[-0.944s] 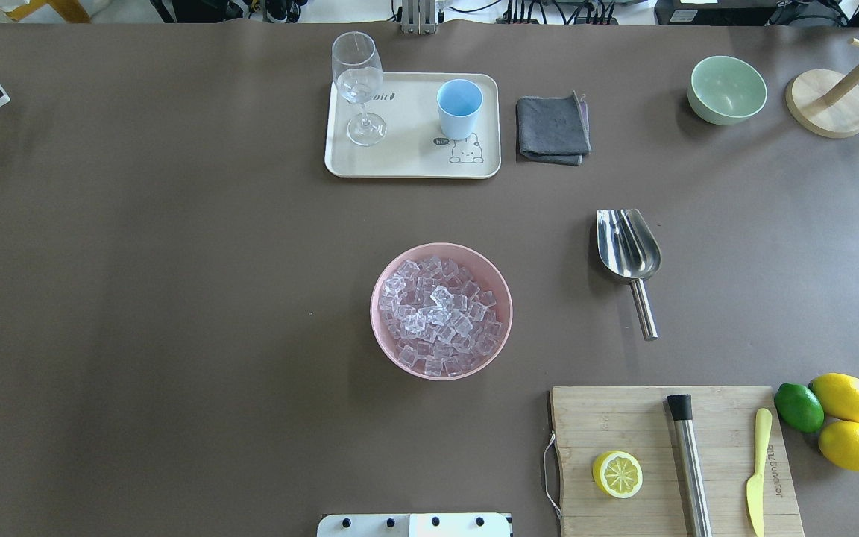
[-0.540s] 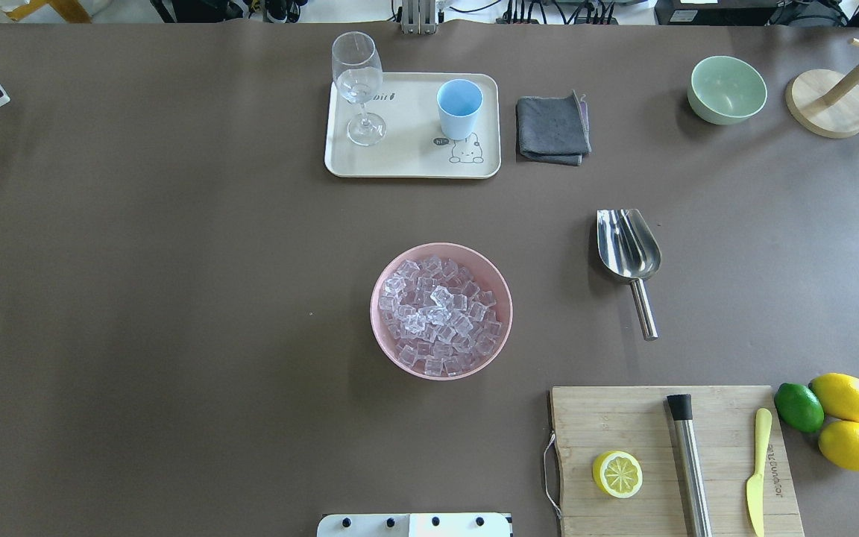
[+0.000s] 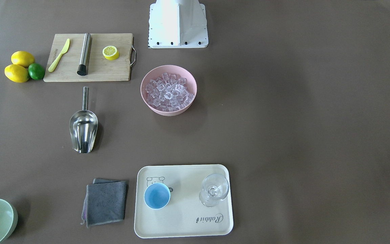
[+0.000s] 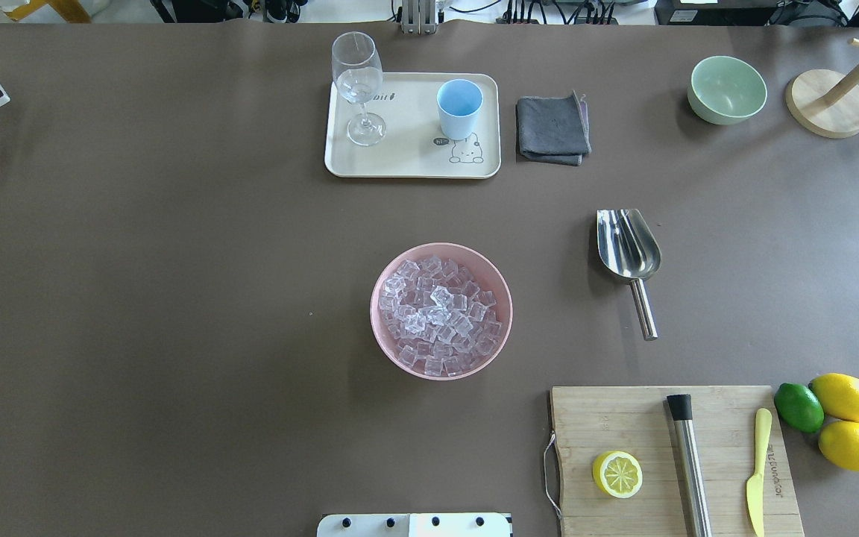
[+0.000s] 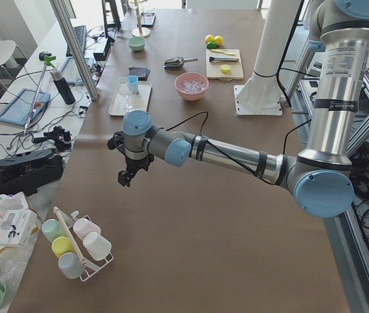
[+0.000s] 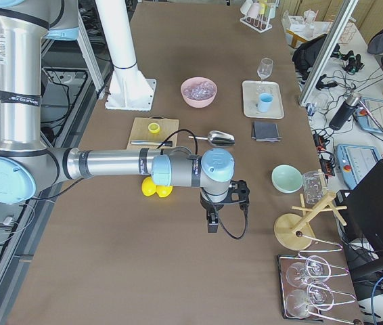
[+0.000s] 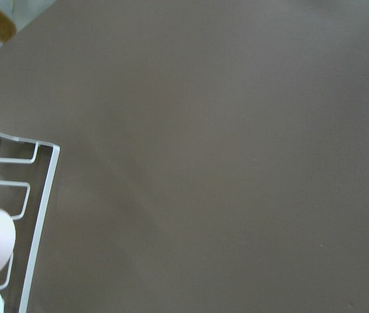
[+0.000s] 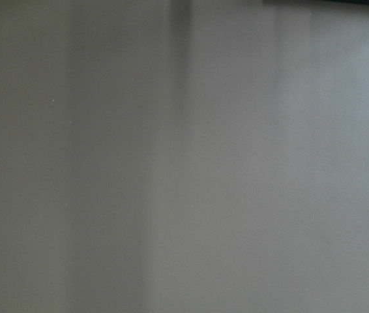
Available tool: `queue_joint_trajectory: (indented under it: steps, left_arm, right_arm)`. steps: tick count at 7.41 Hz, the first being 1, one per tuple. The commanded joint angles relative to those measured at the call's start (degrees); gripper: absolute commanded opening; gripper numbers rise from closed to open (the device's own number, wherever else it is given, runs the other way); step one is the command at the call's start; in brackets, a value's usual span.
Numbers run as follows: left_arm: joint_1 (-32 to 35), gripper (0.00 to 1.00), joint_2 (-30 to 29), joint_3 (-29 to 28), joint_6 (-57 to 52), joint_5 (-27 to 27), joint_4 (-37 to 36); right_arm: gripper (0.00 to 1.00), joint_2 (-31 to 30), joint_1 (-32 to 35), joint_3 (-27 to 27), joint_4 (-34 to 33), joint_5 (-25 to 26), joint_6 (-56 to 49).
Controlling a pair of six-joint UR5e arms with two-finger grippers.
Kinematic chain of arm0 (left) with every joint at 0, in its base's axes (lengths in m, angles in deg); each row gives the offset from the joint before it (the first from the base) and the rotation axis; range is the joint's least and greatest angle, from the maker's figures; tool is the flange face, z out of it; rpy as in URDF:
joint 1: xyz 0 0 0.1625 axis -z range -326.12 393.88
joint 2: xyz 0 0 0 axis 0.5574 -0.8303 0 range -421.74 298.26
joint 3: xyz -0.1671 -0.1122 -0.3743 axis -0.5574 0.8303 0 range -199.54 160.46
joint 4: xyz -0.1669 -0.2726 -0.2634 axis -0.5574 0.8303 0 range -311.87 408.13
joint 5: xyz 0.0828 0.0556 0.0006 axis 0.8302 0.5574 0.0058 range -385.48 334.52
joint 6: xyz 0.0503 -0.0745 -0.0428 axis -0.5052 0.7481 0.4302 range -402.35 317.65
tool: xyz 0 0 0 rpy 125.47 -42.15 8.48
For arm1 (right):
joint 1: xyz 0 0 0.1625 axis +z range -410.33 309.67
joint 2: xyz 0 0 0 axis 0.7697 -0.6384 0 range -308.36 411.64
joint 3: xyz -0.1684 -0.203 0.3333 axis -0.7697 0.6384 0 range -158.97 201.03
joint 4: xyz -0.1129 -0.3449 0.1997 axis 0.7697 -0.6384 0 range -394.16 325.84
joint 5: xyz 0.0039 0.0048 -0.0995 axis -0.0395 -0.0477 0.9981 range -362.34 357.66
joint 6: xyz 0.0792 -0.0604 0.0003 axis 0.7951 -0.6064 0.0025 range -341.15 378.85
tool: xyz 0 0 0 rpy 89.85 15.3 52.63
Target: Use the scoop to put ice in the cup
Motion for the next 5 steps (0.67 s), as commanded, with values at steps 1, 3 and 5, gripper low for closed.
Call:
queue_joint_trajectory:
  steps: [1,3,5]
  left_arm:
    - [-6.14,0.98,-0.18,3.98,-2.28,3.12,6.90]
    - [-13.15,0.98,-0.78,-2.38,-5.34,2.94,26.26]
    - [-16.08,0.98,-1.31,-7.17,-5.62,3.12,39.23]
  right_arm:
    - [1.00,-1.03,0.00,-2.85,1.47,-0.72,0.39]
    - [1.00,-0.16,-0.26,-3.20,1.73,-0.55,3.53]
    - [1.00,-0.07,-0.79,-3.56,1.73,-1.69,5.31]
